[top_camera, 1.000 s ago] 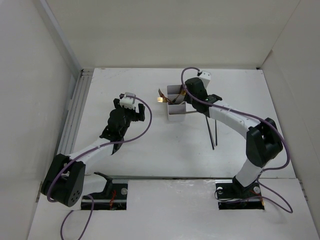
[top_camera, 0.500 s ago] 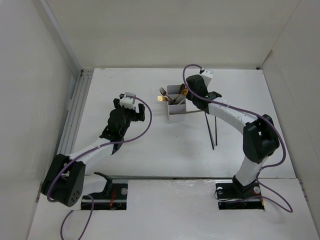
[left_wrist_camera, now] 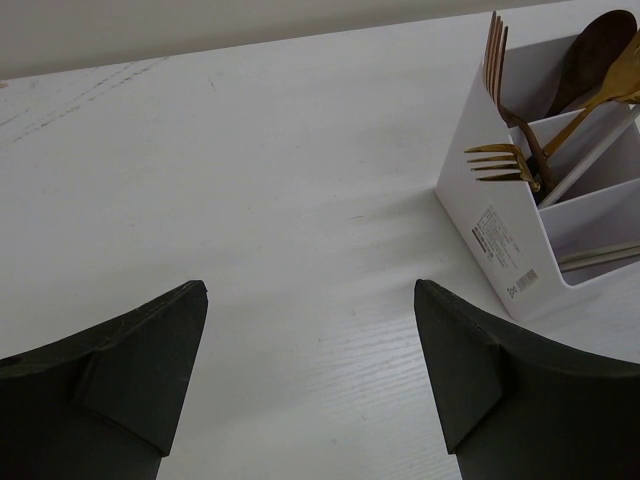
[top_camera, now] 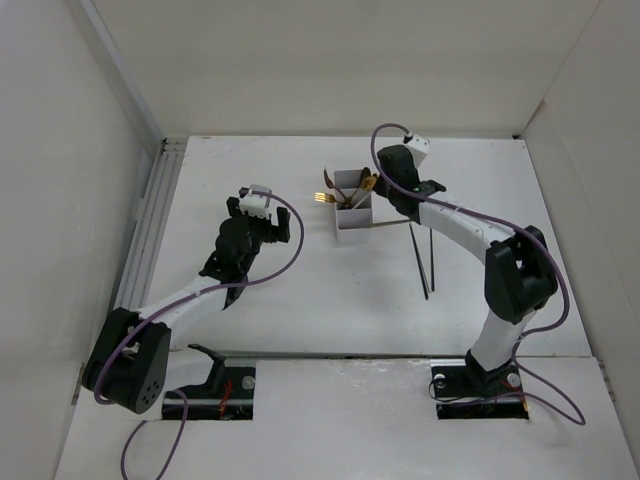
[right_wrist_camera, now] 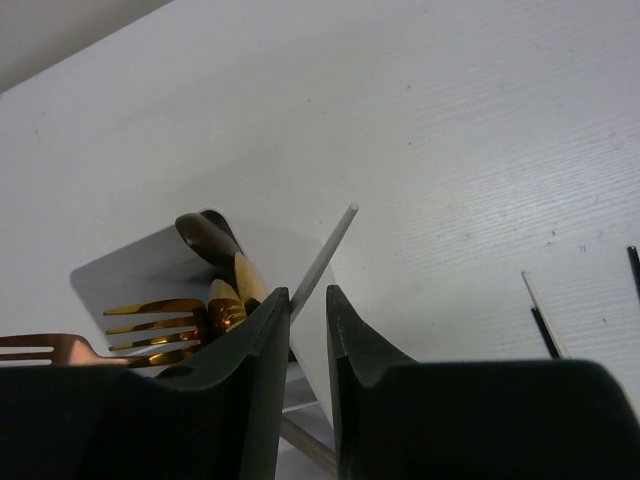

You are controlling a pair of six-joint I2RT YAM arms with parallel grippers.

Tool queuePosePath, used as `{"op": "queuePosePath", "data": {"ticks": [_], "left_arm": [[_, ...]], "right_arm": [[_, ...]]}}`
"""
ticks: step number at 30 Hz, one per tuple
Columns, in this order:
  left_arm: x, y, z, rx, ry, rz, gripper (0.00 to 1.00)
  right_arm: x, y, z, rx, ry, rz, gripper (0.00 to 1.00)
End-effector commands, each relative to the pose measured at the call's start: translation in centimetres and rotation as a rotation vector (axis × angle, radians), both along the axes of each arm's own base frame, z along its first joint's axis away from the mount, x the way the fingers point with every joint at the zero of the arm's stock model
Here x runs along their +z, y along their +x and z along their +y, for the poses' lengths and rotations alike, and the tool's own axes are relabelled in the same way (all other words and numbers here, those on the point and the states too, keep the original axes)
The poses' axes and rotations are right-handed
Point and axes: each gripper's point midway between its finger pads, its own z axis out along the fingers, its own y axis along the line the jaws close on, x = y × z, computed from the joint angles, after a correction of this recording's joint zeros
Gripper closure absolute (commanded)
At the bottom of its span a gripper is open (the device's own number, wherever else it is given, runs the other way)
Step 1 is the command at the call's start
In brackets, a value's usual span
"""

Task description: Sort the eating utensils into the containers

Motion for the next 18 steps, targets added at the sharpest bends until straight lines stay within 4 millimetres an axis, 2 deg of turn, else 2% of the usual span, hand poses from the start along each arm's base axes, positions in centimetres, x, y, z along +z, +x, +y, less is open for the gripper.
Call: {"op": "queuePosePath", "data": {"ticks": [1,3,4,6,8,11,13,18], "left_arm": [[1.8,0.0,0.0,-0.002,-0.029,-0.056,0.18],[1.8,0.0,0.0,-0.002,-0.029,-0.056,0.18],[1.8,0.0,0.0,-0.002,-0.029,-0.056,0.18],[1.8,0.0,0.0,-0.002,-0.029,-0.056,0.18],[1.8,0.0,0.1,-0.003,-0.020,-0.059,0.18],[1.8,0.0,-0.1,-0.012,-0.021,-0.058,0.18],[1.8,0.0,-0.1,-0.012,-0.021,-0.058,0.18],[1.7,-0.2,0.0,-0.012,-0.021,-0.058,0.18]], "right_arm": [[2.8,1.5,0.9,0.007,0.083,-0.076,0.73],[3.8,1.1,1.2,0.023,0.115,-0.092,0.73],[3.3,0.7,1.0,0.019,0.121,-0.086,0.73],[4.3,0.2,0.8,0.007,0.160,-0.112,0.72],[3.6,-0.5,0.4,-0.009,0.165,-0.105,0.70],[3.6,-0.2,0.1,-0.030,0.189,-0.110,0.69],[3.1,-0.1,0.1,-0.035,0.193,-0.101,0.76],[3.1,0.9,0.1,-0.040,0.197,-0.124,0.77]]}}
